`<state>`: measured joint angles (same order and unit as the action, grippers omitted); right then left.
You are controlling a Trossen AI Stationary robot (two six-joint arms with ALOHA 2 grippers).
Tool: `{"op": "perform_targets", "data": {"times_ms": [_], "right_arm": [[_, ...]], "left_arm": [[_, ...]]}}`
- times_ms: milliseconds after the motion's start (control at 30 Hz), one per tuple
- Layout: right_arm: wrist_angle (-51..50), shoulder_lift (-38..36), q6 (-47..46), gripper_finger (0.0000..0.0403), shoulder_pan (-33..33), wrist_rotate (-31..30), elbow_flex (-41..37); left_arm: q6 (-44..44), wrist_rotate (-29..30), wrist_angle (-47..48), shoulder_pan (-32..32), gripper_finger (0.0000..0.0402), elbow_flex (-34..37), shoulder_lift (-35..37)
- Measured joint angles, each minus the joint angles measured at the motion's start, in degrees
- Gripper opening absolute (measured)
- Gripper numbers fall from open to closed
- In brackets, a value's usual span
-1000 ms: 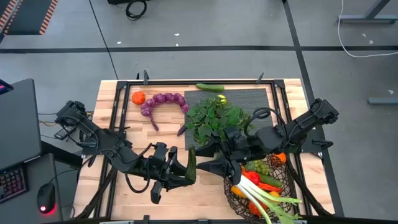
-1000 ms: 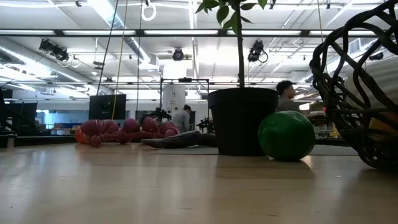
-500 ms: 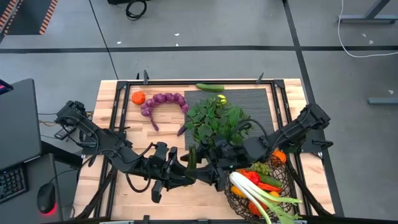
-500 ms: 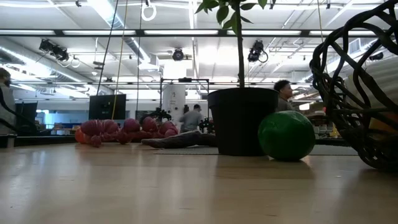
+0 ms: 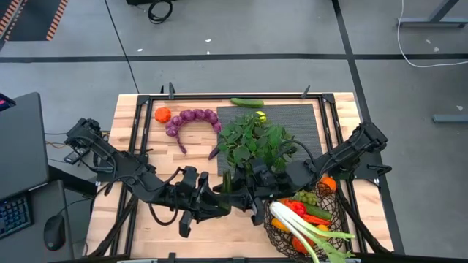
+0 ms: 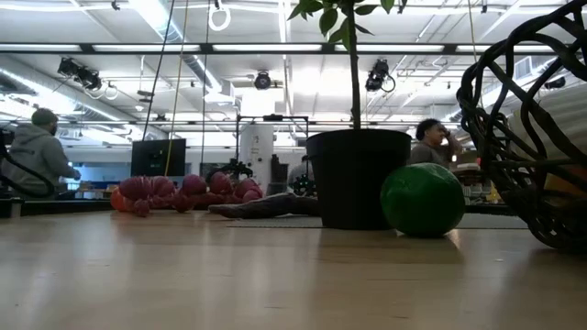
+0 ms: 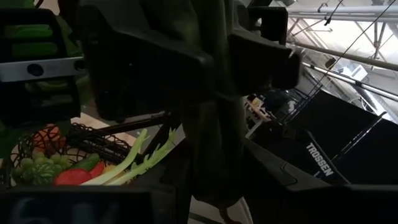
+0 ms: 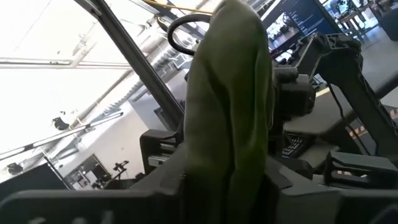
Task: Build produce basket
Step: Put the green chili pepper into the brown wire basket
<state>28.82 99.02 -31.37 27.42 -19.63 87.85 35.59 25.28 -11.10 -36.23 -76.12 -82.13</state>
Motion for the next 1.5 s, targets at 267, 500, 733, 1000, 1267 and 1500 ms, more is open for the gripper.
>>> {"op": "perform_targets", "data": {"times_ms": [267, 500, 733, 1000, 1267, 1500], "right_arm": [[-0.55, 0.04, 1.81, 0.0099, -0.09, -0.49, -0.02], [-0.96, 0.0, 1.61, 0.0103, 1.32, -0.39, 0.0], [-4.23, 0.0, 0.27, 0.0103, 2.82, -0.35, 0.0], [-9.75, -0.66, -5.14, 0.0103, 4.6, 1.0, 0.0], [-24.36, -1.57, -20.72, 0.0103, 7.59, 10.85, 0.0], [-42.19, -2.17, -39.08, 0.0103, 12.17, 23.07, 0.04]], "left_arm": [[-0.17, -0.29, 5.88, 0.0, 0.0153, -0.07, 0.98], [-2.88, -1.61, 14.27, -1.67, 0.0172, 0.0, 6.57], [-2.9, -1.62, 19.4, -2.98, 0.0168, 0.01, 12.38], [-3.23, -1.33, 22.64, -2.09, 0.0171, 0.01, 17.88], [-2.62, 2.74, 31.56, -1.84, 0.0156, -0.04, 22.67], [2.22, 6.32, 44.32, -1.81, 0.014, -0.04, 21.75]]}}
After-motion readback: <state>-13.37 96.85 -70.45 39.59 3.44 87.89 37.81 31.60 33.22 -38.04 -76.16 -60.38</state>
